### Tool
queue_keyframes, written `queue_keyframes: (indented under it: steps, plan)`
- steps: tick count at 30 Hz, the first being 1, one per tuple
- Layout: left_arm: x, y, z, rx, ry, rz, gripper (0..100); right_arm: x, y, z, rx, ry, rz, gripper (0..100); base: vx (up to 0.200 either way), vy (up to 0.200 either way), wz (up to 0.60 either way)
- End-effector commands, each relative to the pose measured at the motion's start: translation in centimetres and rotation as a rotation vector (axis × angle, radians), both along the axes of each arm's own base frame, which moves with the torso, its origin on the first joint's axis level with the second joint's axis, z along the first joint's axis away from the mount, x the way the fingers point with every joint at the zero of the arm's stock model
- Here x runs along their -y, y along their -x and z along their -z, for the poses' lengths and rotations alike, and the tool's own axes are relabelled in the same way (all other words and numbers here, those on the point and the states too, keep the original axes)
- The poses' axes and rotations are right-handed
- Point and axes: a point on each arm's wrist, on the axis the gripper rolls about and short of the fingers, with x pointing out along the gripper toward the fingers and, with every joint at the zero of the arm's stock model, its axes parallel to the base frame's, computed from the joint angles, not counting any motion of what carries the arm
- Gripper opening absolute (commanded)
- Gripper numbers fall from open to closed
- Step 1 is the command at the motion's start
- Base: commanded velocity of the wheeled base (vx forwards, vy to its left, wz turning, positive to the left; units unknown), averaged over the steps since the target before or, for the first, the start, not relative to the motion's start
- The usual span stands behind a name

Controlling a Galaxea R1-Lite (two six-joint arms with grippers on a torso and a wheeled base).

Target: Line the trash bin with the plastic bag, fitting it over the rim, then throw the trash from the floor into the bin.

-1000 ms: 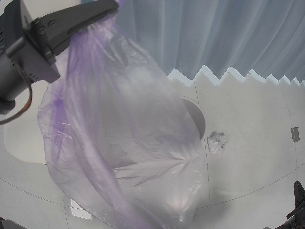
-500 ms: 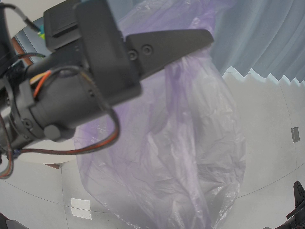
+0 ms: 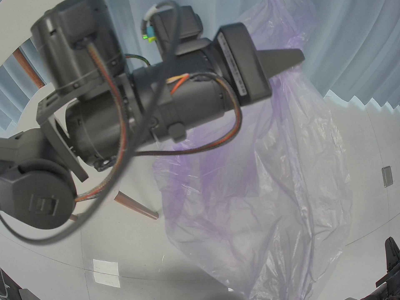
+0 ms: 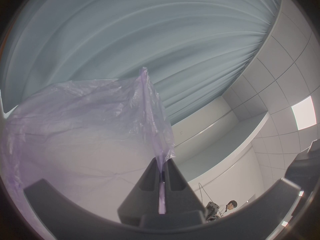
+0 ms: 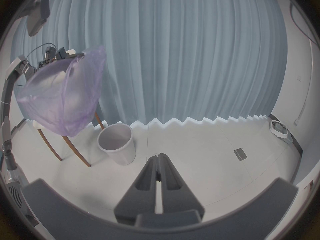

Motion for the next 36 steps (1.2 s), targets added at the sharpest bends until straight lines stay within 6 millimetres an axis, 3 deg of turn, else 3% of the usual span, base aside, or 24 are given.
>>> queue_keyframes:
  steps: [1, 3, 4, 7, 13, 21, 29, 36]
  plan:
    - [1.5, -2.3, 2.4, -0.042, -0.05, -0.021, 0, 0.0, 0.0, 0.5, -0.001, 0.0, 0.0, 0, 0.0, 0.0, 0.0]
    - [1.5, -2.3, 2.4, -0.042, -0.05, -0.023, 0, 0.0, 0.0, 0.5, -0.001, 0.0, 0.0, 0, 0.0, 0.0, 0.0]
    - [1.6, -3.8, 3.3, -0.038, -0.047, -0.043, 0, 0.0, 0.0, 0.5, -0.001, 0.0, 0.0, 0, 0.0, 0.0, 0.0]
    - [1.6, -5.4, 4.3, -0.028, -0.034, -0.057, 0, 0.0, 0.0, 0.5, -0.001, 0.002, 0.0, 0, 0.0, 0.0, 0.0]
    - [1.8, -7.2, 5.7, -0.071, -0.032, -0.061, 0, 0.0, 0.0, 0.5, -0.001, 0.0, 0.0, 0, 0.0, 0.0, 0.0]
    - [1.7, -11.3, 9.6, -0.069, -0.024, -0.137, 0, 0.0, 0.0, 0.5, -0.001, 0.002, 0.0, 0, 0.0, 0.0, 0.0]
    - [3.1, -13.2, 13.4, -0.062, -0.004, -0.182, 0, 0.0, 0.0, 0.5, -0.001, 0.002, -0.009, 0, 0.0, 0.0, 0.0]
    - [2.9, -13.5, 13.6, -0.075, 0.005, -0.246, 0, 0.0, 0.0, 0.5, -0.001, 0.002, -0.011, 0, 0.0, 0.0, 0.0]
